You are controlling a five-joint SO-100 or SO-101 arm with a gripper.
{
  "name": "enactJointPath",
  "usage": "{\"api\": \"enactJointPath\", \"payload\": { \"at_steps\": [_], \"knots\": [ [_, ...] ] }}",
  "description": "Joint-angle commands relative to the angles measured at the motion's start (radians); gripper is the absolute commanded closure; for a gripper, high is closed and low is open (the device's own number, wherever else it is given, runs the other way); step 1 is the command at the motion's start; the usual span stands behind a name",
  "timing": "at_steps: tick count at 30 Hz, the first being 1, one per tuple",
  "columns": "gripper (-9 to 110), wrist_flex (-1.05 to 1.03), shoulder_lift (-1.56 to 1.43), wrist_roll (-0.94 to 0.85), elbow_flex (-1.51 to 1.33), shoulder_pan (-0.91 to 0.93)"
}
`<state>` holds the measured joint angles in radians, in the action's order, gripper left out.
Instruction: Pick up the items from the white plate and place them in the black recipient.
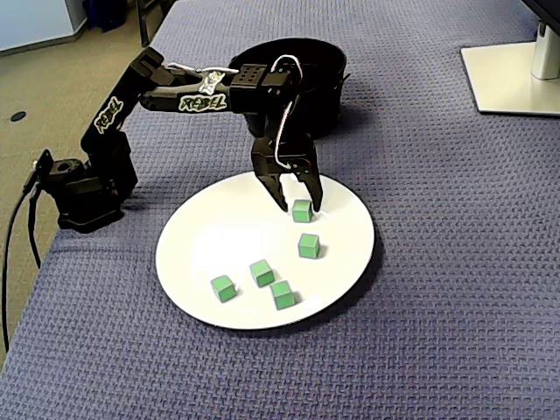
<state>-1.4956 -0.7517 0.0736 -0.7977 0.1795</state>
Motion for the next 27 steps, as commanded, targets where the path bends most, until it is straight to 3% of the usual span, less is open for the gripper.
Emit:
{"api": "enactJointPath", "payload": {
  "at_steps": [1,27],
  "knots": [
    [91,0.009,-0.012,-0.003,0.009,-0.003],
    [101,-0.072,-0.127,-0.091,0.038,0.061]
  ]
}}
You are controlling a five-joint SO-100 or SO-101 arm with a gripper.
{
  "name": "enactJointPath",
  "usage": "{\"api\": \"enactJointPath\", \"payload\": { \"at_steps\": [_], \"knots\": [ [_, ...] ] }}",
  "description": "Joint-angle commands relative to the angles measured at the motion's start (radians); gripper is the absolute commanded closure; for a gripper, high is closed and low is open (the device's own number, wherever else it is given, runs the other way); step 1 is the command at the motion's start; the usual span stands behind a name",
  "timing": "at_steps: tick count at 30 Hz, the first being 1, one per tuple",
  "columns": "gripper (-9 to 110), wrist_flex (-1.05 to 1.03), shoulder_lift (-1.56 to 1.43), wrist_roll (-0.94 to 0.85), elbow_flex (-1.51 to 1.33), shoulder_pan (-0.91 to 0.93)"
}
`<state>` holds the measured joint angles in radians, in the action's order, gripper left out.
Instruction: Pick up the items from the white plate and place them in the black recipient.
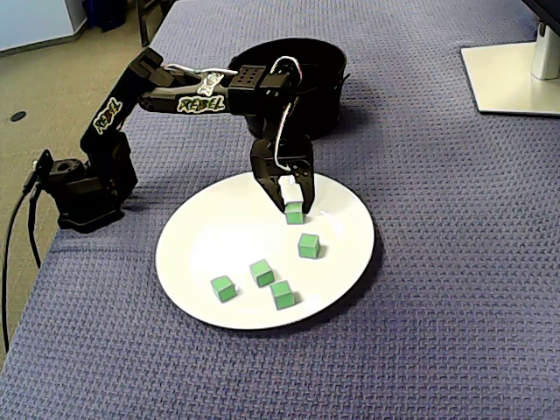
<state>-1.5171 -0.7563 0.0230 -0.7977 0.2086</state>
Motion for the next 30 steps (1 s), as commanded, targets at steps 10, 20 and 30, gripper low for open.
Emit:
{"api": "enactJointPath", "payload": {
  "at_steps": [10,20,30],
  "knots": [
    [102,-0.110,-0.753,-0.256,-0.025,0.008],
    [102,0.055,-1.026,-0.459,-0.222,-0.563],
    [102,0.166,-0.781,-0.649,-0.342,-0.799]
  ]
}}
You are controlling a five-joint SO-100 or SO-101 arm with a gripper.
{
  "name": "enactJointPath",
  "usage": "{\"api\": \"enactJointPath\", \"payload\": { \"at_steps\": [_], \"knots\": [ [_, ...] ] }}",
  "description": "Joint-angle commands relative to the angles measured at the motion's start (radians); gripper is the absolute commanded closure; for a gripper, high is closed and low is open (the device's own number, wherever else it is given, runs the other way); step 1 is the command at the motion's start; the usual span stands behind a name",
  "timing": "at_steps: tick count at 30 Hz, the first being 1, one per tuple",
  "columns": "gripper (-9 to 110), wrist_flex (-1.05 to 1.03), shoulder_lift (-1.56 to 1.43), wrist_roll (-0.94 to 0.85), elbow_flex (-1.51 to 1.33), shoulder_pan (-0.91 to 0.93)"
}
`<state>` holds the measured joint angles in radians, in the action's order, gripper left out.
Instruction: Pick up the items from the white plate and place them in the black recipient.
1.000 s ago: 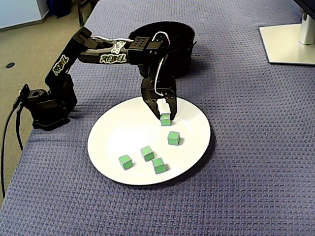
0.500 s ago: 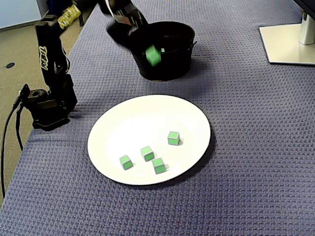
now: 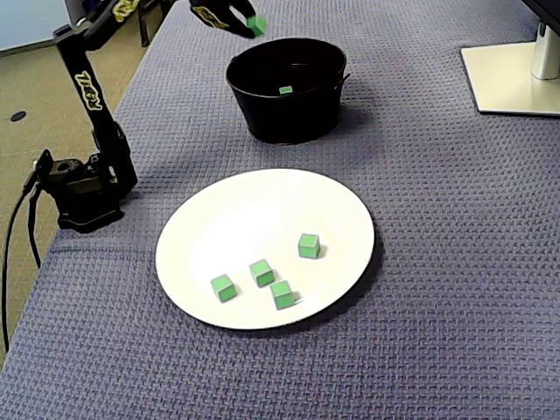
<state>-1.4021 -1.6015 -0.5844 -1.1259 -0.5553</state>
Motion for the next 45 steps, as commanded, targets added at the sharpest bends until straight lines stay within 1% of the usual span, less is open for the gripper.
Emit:
{"api": "enactJointPath", "payload": {
  "at_steps": [1,6,11,12,15,17,21,25,27,29,32,36,38,40,45],
  "knots": [
    [102,0.066,0.097,-0.051,-0.025,-0.035],
    [102,0.164,0.204,-0.077,-0.114,-0.029],
    [102,0.219,0.222,-0.077,-0.172,-0.049],
    [99,0.224,0.224,-0.075,-0.175,-0.052],
    [84,0.198,0.221,-0.086,-0.172,-0.058],
    [76,0.141,0.196,-0.112,-0.147,-0.057],
    [76,-0.044,0.078,-0.249,-0.074,-0.011],
    [78,-0.265,-0.049,-0.449,0.044,0.141],
    [76,-0.351,-0.120,-0.566,0.060,0.256],
    [75,-0.414,-0.190,-0.709,0.032,0.391],
    [78,-0.474,-0.256,-0.916,-0.031,0.607],
    [79,-0.557,-0.255,-1.212,-0.109,0.868],
    [80,-0.549,-0.225,-1.295,-0.143,0.965],
    [79,-0.483,-0.193,-1.345,-0.179,1.046],
    [76,-0.183,-0.123,-1.448,-0.341,1.195]
  ]
}}
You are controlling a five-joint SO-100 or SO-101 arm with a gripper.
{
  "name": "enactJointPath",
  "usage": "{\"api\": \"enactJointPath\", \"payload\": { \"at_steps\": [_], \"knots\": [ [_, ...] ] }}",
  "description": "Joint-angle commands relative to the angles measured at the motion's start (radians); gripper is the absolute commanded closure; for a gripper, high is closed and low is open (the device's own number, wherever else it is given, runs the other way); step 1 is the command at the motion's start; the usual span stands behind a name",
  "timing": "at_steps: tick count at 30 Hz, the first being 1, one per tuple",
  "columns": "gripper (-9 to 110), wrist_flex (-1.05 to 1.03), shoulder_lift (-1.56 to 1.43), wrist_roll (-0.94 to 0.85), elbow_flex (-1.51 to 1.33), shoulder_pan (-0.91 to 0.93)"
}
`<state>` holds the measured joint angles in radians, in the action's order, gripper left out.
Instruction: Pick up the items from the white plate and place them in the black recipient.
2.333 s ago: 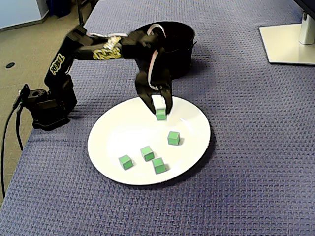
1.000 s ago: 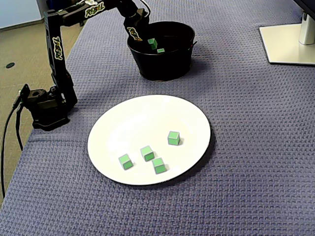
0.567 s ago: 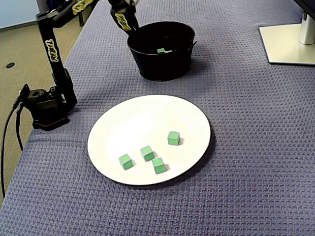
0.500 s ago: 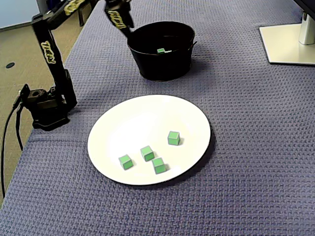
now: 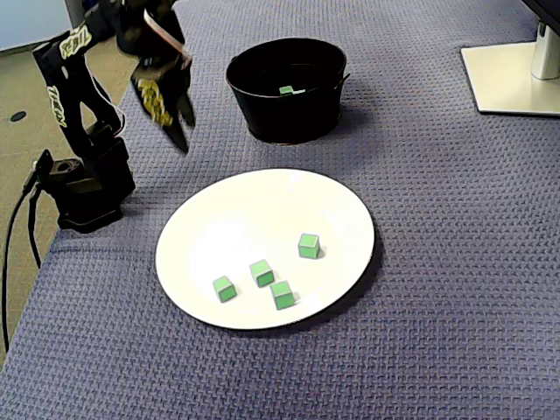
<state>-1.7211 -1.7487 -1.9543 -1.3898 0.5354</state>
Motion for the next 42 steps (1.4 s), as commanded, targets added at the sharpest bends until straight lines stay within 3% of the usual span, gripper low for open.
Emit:
{"api": "enactJointPath", "payload": {
  "at_steps": [1,13,42],
  "knots": [
    [76,0.184,0.043,-0.089,-0.100,0.121],
    [75,0.617,0.227,-0.181,-0.183,0.209],
    [76,1.106,0.486,-0.268,-0.305,0.235]
  ]
}}
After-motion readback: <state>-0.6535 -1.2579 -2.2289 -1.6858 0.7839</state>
